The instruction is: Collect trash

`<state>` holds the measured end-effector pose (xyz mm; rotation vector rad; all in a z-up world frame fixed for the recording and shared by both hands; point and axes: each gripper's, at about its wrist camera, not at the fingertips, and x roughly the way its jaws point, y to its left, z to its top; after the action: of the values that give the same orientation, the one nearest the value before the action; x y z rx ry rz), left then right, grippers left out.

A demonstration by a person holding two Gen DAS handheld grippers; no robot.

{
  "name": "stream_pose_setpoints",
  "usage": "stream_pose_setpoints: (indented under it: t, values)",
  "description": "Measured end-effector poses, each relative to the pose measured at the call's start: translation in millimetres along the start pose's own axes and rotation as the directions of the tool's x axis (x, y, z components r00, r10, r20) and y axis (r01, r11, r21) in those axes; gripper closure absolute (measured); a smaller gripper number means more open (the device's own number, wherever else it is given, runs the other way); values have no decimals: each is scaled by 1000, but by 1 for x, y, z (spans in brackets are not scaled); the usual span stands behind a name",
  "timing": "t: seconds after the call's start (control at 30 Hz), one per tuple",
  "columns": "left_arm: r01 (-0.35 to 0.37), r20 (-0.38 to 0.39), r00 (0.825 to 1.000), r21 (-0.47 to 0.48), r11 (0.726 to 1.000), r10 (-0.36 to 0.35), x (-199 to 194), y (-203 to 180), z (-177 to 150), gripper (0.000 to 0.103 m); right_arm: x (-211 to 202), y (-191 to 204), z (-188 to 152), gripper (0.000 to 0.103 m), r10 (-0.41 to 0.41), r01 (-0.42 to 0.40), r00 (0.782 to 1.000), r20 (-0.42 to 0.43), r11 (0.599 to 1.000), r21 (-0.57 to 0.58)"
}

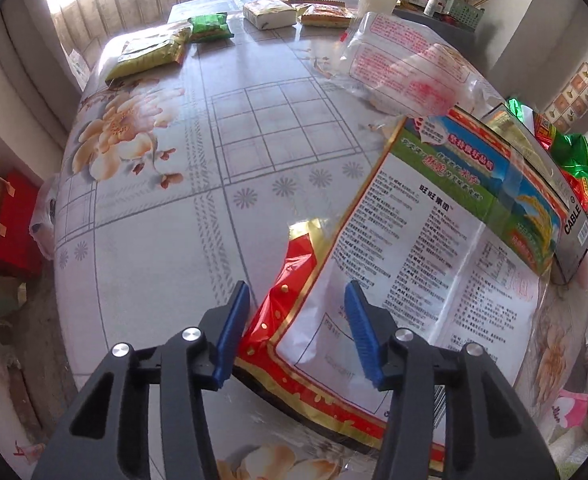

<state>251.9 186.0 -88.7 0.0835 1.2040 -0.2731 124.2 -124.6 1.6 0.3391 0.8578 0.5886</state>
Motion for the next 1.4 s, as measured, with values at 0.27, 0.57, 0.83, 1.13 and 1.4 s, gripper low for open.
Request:
stream_pose_setpoints:
  t: [0.27,0.57,0.83,1.13,1.4]
  values:
    - [50,22,999,-195,979,-46,-34,12,-84,61,40,15,-26,42,-6,8,988,-157,1000,9]
    - [135,93,990,-364,922,-108,-62,12,-159,61,64,21,-43,49,-57,63,964,-259,998,15]
    - [10,120,992,-336,942,32,-65,-5,-168,61,48,6,-50,49,-103,124,956,-274,991,59]
    - [-88,113,986,-276,957,123,-60,-28,-171,61,56,-13,-58,49,-48,110,951,-306,976,189]
    - [-118,135,978,-274,954,159,-58,-31,-172,60,49,-23,-58,38,-27,102,959,-283,962,255]
